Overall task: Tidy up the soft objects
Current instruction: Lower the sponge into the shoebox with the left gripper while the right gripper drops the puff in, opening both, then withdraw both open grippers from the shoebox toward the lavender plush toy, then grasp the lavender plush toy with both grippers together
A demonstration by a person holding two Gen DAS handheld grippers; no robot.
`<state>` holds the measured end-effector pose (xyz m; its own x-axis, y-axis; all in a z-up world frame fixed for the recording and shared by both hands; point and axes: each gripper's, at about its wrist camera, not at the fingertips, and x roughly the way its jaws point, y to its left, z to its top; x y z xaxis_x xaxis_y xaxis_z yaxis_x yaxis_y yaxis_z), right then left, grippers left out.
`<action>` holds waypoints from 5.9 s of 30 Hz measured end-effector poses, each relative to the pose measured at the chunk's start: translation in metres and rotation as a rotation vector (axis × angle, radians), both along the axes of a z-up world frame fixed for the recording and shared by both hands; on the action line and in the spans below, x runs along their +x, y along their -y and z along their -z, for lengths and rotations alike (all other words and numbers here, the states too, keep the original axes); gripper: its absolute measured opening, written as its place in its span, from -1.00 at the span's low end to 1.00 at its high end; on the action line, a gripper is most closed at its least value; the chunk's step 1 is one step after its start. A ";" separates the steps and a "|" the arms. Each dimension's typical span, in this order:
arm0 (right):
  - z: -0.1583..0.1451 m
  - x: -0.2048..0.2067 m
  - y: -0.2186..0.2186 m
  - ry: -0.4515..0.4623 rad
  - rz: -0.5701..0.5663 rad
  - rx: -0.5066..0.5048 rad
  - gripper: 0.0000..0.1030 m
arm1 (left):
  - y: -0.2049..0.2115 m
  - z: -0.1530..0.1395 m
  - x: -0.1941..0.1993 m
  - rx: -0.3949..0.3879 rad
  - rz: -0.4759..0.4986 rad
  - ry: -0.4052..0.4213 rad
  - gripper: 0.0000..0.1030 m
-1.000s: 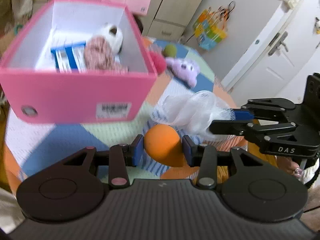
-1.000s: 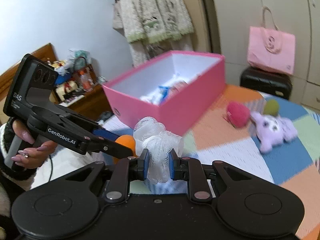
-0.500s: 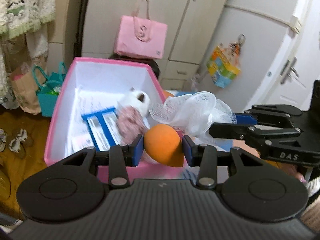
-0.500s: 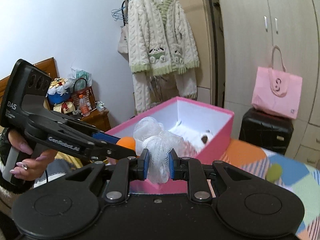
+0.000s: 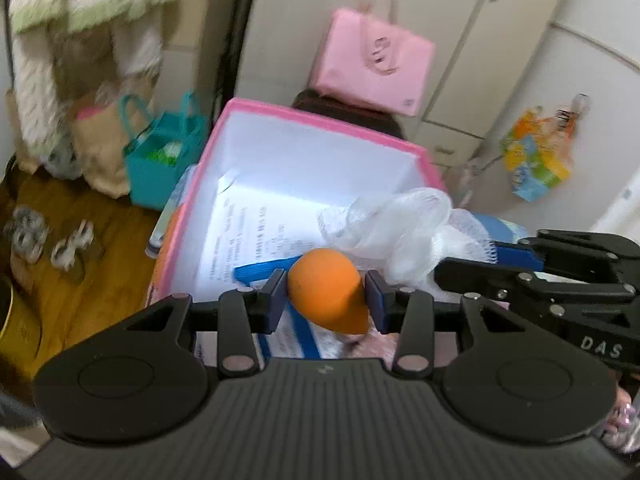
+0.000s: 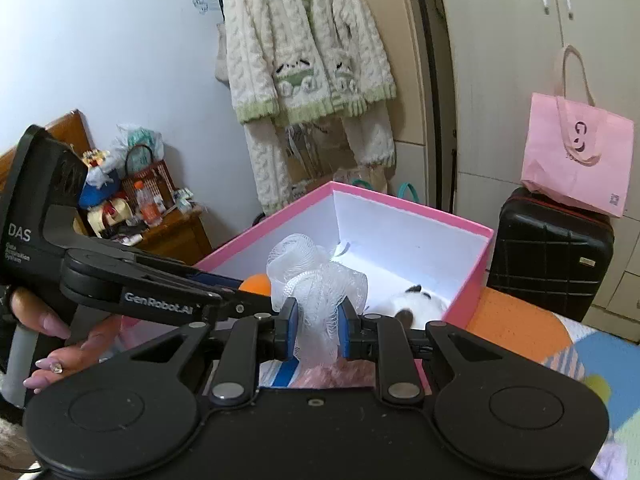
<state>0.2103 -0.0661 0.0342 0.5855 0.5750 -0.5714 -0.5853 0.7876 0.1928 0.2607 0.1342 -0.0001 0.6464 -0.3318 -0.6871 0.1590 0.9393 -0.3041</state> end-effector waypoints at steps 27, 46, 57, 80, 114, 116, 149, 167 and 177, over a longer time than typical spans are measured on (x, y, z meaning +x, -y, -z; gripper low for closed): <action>0.004 0.008 0.021 0.013 0.013 0.004 0.02 | 0.005 -0.018 -0.023 0.056 0.040 0.049 0.24; -0.029 -0.129 0.098 0.094 0.054 -0.058 0.29 | 0.053 -0.065 -0.137 0.118 0.293 0.160 0.36; 0.002 -0.162 0.150 0.072 0.122 -0.125 0.47 | 0.132 -0.061 -0.157 0.120 0.482 0.155 0.38; 0.081 -0.096 0.186 0.225 0.161 -0.309 0.75 | 0.230 0.034 -0.064 -0.068 0.360 -0.007 0.39; 0.127 -0.019 0.195 0.086 0.050 -0.224 0.95 | 0.271 0.082 -0.025 -0.013 0.241 0.046 -0.12; 0.124 -0.024 0.194 0.078 0.081 -0.224 0.91 | 0.270 0.079 -0.029 -0.022 0.248 0.052 -0.12; 0.129 -0.106 0.164 0.028 0.217 -0.128 0.78 | 0.221 0.061 -0.092 -0.108 0.251 0.115 0.43; 0.132 -0.122 0.140 0.104 0.232 -0.125 0.28 | 0.211 0.082 -0.083 -0.073 0.299 0.026 0.24; 0.130 -0.131 0.137 0.090 0.263 -0.105 0.21 | 0.226 0.070 -0.103 0.075 0.371 0.075 0.21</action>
<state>0.0794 -0.2029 -0.0957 0.7576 0.3376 -0.5586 -0.3696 0.9273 0.0591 0.1574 -0.0921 -0.0705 0.5412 -0.5032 -0.6737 0.5117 0.8328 -0.2111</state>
